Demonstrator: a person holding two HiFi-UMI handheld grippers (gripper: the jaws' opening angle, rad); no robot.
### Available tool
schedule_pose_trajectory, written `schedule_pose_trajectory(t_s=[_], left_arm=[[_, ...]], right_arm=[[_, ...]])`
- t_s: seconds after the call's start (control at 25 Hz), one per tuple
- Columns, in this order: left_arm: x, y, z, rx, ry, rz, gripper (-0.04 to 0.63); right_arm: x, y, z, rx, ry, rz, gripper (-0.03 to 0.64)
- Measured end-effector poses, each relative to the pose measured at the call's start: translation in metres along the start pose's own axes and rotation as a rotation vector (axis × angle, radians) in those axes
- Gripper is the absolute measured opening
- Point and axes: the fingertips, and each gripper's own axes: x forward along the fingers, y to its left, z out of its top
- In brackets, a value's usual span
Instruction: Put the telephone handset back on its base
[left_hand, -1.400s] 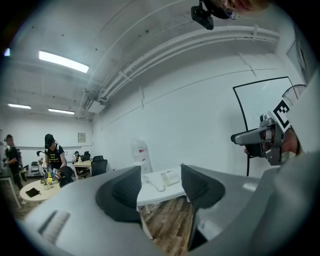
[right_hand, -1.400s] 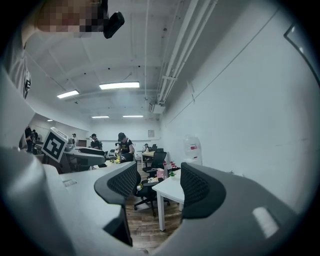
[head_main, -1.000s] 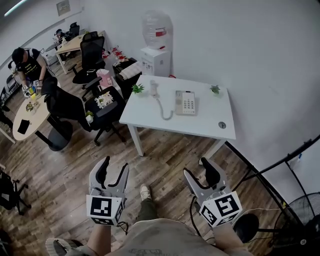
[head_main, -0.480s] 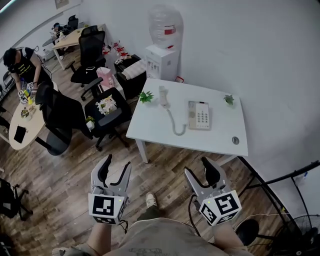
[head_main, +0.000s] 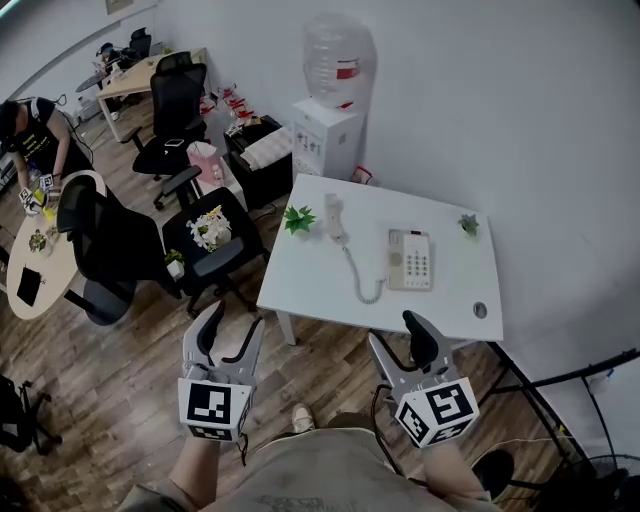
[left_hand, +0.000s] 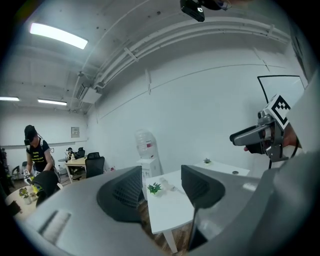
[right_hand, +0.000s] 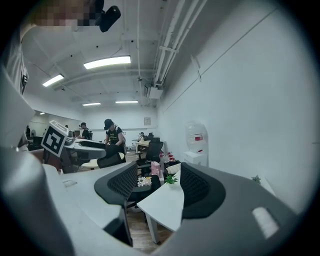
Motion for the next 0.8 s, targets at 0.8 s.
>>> schedule_pose_trajectory(t_s=[0.8], left_arm=[[0.162,0.012,-0.012,-0.012,0.102,-0.017,0.242]], right_arm=[[0.121,-0.116,-0.019,0.062,0.094,0.002,0.282]])
